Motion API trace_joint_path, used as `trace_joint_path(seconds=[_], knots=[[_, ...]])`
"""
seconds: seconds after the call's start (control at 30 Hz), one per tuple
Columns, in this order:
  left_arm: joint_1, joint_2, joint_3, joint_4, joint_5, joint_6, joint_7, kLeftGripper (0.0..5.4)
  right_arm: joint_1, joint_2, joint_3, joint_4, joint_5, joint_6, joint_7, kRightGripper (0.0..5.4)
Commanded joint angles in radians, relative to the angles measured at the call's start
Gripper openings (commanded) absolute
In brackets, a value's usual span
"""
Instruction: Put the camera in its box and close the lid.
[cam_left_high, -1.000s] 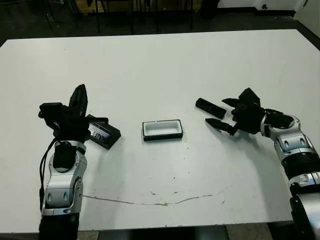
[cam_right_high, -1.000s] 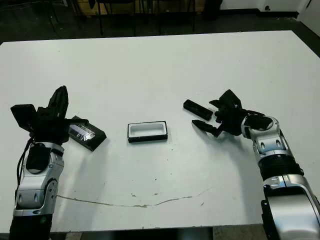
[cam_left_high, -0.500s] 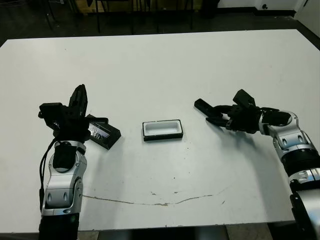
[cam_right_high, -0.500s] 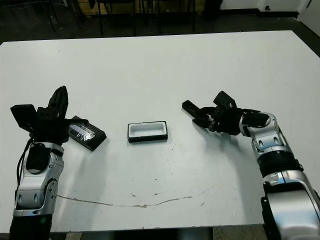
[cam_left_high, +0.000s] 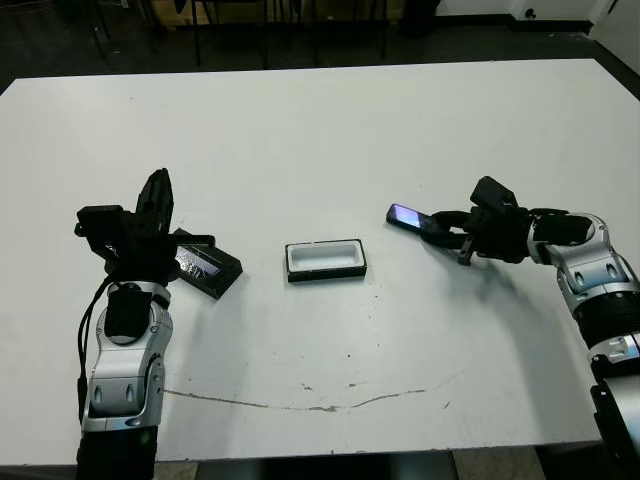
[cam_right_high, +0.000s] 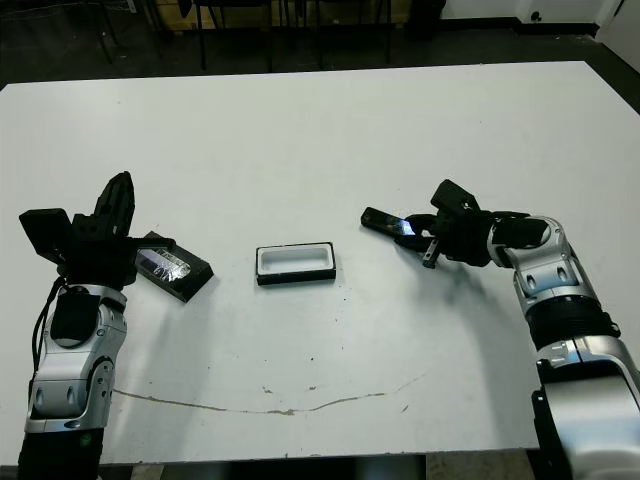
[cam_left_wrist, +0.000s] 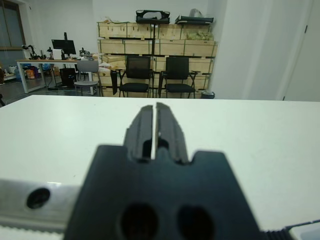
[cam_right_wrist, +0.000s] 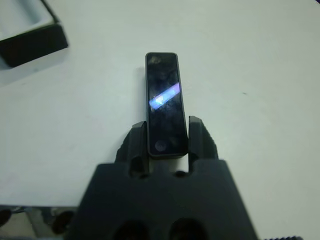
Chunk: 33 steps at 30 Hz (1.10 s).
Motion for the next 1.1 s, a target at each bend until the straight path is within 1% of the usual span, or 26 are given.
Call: trace_joint_path(seconds=[0.03, 0.07, 0.17, 0.23, 0.27, 0.4, 0.53, 0.57, 0.7, 0.87, 0.93, 1.03, 1.1], knots=[[0.012, 0.013, 0.006, 0.003, 0.005, 0.019, 0.002, 0.00, 0.023, 0.012, -0.052, -0.105, 0.075, 0.093, 0.003, 0.57], [0.012, 0.013, 0.006, 0.003, 0.004, 0.019, 0.002, 0.00, 0.020, 0.011, -0.064, -0.150, 0.097, 0.133, 0.003, 0.57], [0.011, 0.013, 0.005, 0.002, 0.004, 0.023, 0.001, 0.00, -0.019, 0.005, -0.077, -0.229, 0.157, 0.177, 0.058, 0.57], [0.007, 0.014, 0.004, 0.008, 0.001, 0.023, -0.002, 0.00, -0.080, 0.013, -0.072, -0.244, 0.208, 0.244, 0.125, 0.57], [0.005, 0.014, 0.004, 0.011, 0.002, 0.022, -0.003, 0.00, -0.104, 0.015, -0.066, -0.247, 0.220, 0.266, 0.153, 0.57], [-0.001, 0.014, 0.002, 0.016, 0.006, 0.023, 0.000, 0.00, -0.201, 0.021, 0.000, -0.213, 0.205, 0.220, 0.291, 0.57], [-0.009, 0.016, 0.000, 0.026, 0.013, 0.014, 0.001, 0.00, -0.272, 0.036, 0.086, -0.178, 0.162, 0.232, 0.379, 0.57], [-0.011, 0.018, 0.000, 0.029, 0.015, 0.010, 0.000, 0.00, -0.281, 0.040, 0.107, -0.175, 0.147, 0.227, 0.391, 0.57], [-0.015, 0.018, 0.004, 0.030, 0.009, 0.016, 0.000, 0.00, -0.309, 0.057, 0.183, -0.174, 0.075, 0.167, 0.416, 0.57], [-0.015, 0.025, 0.007, 0.035, 0.011, 0.003, -0.003, 0.00, -0.351, 0.085, 0.275, -0.129, -0.010, 0.175, 0.447, 0.57], [-0.017, 0.025, 0.008, 0.039, 0.010, 0.001, -0.003, 0.00, -0.352, 0.097, 0.297, -0.114, -0.037, 0.152, 0.447, 0.57], [-0.019, 0.024, 0.008, 0.043, 0.006, 0.001, -0.002, 0.00, -0.349, 0.124, 0.313, -0.061, -0.053, 0.093, 0.463, 0.57], [-0.020, 0.023, 0.009, 0.046, 0.004, -0.002, -0.002, 0.00, -0.348, 0.133, 0.319, -0.041, -0.064, 0.075, 0.472, 0.57]])
